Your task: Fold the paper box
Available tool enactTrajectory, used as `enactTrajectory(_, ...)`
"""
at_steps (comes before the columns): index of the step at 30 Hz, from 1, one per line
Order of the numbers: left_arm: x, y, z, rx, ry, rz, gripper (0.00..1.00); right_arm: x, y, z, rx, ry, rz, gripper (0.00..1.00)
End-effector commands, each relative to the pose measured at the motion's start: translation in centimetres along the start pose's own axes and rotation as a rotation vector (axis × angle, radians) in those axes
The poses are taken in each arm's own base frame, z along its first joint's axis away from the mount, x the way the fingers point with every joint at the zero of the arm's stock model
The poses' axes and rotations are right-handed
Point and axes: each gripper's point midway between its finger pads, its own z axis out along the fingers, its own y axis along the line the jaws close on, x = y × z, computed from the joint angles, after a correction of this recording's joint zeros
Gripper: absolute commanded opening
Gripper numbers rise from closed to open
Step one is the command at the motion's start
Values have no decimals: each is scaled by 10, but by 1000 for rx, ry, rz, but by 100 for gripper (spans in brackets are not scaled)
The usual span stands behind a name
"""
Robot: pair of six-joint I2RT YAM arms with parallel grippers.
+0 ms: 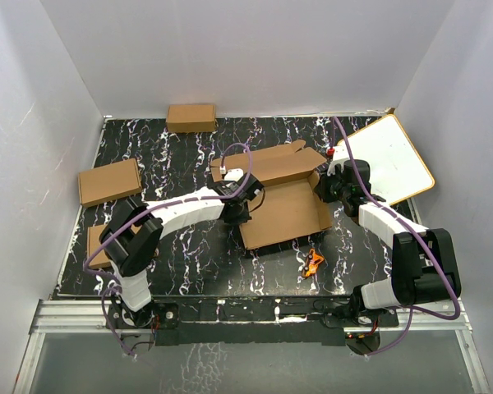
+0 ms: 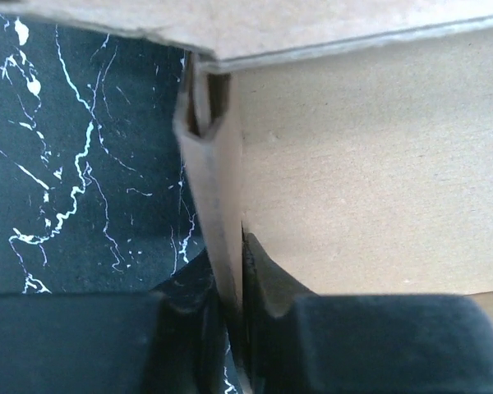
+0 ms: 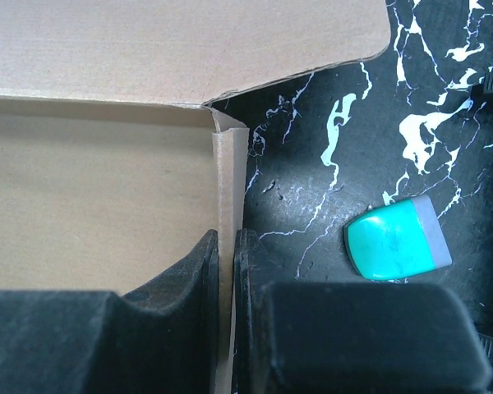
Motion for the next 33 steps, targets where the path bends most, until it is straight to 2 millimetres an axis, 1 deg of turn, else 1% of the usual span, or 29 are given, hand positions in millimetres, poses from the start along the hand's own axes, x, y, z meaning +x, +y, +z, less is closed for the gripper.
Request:
enactTrajectory(1,2,10,0,-65,5,68,20,-38,9,-2,-43,-128,-20,8)
enactTrajectory(2,3,7,0,-53,9,62,28,-38,9,-2,-43,-129,-21,8)
enactTrajectory(4,1,2,-2,-33,5,45,41,-38,9,-2,-44,-127,-20,8)
enactTrajectory(5,0,0,-3,-21,2,39,44,-38,10,-2,-46,-128,-21,8)
enactTrajectory(13,-14,-10,-19,46,-42,-1,47,-39,10,-3,-47,-133,-24,8)
enactTrajectory(18,-18,-16,-30,99,-60,-34,59,-39,10,-3,-47,-132,-23,8)
enactTrajectory(20,-20,-18,-34,118,-67,-42,60,-39,10,-3,-47,-133,-24,8)
enactTrajectory(22,-21,-19,-38,135,-72,-51,64,-39,10,-3,-48,-132,-23,8)
enactTrajectory(25,-23,-20,-45,162,-84,-57,65,-38,10,-3,-49,-130,-21,8)
enactTrajectory(28,-22,-19,-51,188,-90,-58,73,-38,10,-2,-49,-130,-21,8)
enactTrajectory(30,-20,-19,-57,217,-94,-60,74,-38,11,-2,-50,-130,-20,8)
enactTrajectory(31,-20,-18,-59,229,-98,-64,79,-38,10,-2,-50,-128,-20,8)
enactTrajectory(32,-19,-18,-62,245,-100,-64,81,-37,10,-2,-50,-127,-19,8)
enactTrajectory(33,-18,-17,-64,253,-101,-63,86,-37,11,-2,-51,-127,-19,8)
